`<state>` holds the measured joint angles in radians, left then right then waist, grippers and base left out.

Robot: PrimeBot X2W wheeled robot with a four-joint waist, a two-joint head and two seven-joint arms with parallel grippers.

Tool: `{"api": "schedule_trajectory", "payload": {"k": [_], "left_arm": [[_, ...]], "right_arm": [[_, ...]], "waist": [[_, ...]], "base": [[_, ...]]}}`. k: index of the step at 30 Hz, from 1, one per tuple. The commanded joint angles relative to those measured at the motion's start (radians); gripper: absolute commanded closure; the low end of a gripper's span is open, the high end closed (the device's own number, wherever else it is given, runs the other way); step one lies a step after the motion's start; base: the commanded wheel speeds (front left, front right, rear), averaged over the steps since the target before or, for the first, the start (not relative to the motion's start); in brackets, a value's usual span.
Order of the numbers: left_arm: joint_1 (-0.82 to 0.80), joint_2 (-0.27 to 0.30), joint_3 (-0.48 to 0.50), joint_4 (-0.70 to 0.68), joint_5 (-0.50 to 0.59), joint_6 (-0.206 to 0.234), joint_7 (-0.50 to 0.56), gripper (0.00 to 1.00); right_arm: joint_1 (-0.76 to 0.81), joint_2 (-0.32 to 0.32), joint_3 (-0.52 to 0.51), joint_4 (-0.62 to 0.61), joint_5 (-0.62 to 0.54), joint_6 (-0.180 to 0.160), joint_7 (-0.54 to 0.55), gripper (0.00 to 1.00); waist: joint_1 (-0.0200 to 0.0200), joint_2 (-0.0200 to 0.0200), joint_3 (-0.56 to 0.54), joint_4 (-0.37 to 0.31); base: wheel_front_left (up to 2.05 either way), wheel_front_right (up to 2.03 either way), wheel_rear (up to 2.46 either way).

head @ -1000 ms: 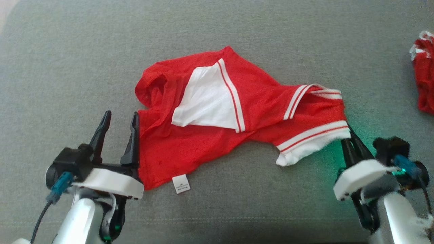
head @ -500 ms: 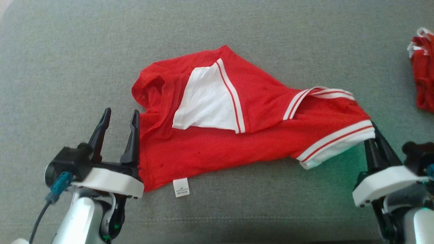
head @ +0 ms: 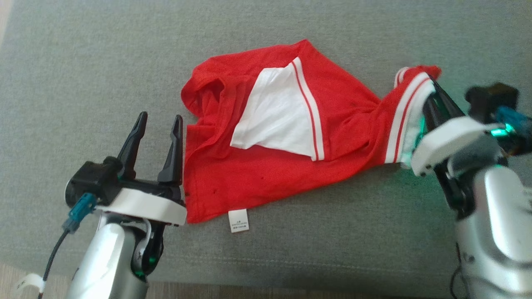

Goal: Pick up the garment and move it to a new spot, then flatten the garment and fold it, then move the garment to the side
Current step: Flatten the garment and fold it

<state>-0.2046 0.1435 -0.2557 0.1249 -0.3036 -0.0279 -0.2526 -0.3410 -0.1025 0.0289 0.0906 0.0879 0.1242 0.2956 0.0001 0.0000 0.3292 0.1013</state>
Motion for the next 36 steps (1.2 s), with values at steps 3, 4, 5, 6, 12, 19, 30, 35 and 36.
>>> {"api": "schedule_trajectory", "payload": {"k": [3,4,5,6,12,19,30,35,36], "left_arm": [[-0.045,0.0,0.033,-0.023,0.013,-0.012,-0.009,0.0],[-0.049,-0.003,0.033,-0.02,0.015,-0.016,-0.009,0.0],[-0.052,-0.006,0.033,-0.018,0.017,-0.019,-0.009,0.0],[-0.055,-0.008,0.033,-0.016,0.019,-0.022,-0.009,0.0],[-0.058,-0.019,0.041,-0.01,0.032,-0.034,-0.009,0.0],[-0.034,-0.013,0.066,-0.004,0.046,-0.037,-0.009,0.0],[0.022,0.01,0.094,-0.002,0.051,-0.022,-0.009,0.0],[0.057,0.019,0.108,-0.01,0.05,-0.004,-0.009,0.0],[0.066,0.021,0.109,-0.012,0.051,0.0,-0.009,0.0]], "right_arm": [[-0.088,0.013,0.047,0.054,0.002,0.007,-0.023,1.0],[-0.108,0.018,0.057,0.086,-0.003,0.007,-0.032,1.0],[-0.125,0.024,0.066,0.117,-0.002,0.007,-0.041,1.0],[-0.138,0.03,0.076,0.145,-0.004,0.007,-0.05,1.0],[-0.153,0.049,0.128,0.249,0.006,0.007,-0.127,0.0],[-0.058,0.052,0.173,0.162,0.082,0.007,-0.261,0.0],[0.166,0.052,0.019,-0.071,0.097,0.007,-0.282,0.0],[0.24,0.052,-0.048,-0.125,0.087,0.007,-0.272,0.0],[0.255,0.052,-0.053,-0.132,0.086,0.007,-0.269,0.0]], "waist": [[-0.0001,0.0,0.019,0.018],[-0.0001,0.0,0.022,0.022],[-0.0001,0.0,0.024,0.025],[-0.0001,0.0,0.025,0.027],[-0.0001,0.0,0.025,0.027],[-0.0001,0.0,-0.006,-0.012],[-0.0001,0.0,-0.08,-0.064],[-0.0001,0.0,-0.118,-0.08],[-0.0001,0.0,-0.127,-0.082]], "base": [[0.0,0.0,0.0],[0.0,0.0,0.0],[0.0,0.0,0.0],[0.0,0.0,0.0],[0.0,0.0,0.0],[0.0,0.0,0.0],[0.0,0.0,0.0],[0.0,0.0,0.0],[0.0,0.0,0.0]]}}
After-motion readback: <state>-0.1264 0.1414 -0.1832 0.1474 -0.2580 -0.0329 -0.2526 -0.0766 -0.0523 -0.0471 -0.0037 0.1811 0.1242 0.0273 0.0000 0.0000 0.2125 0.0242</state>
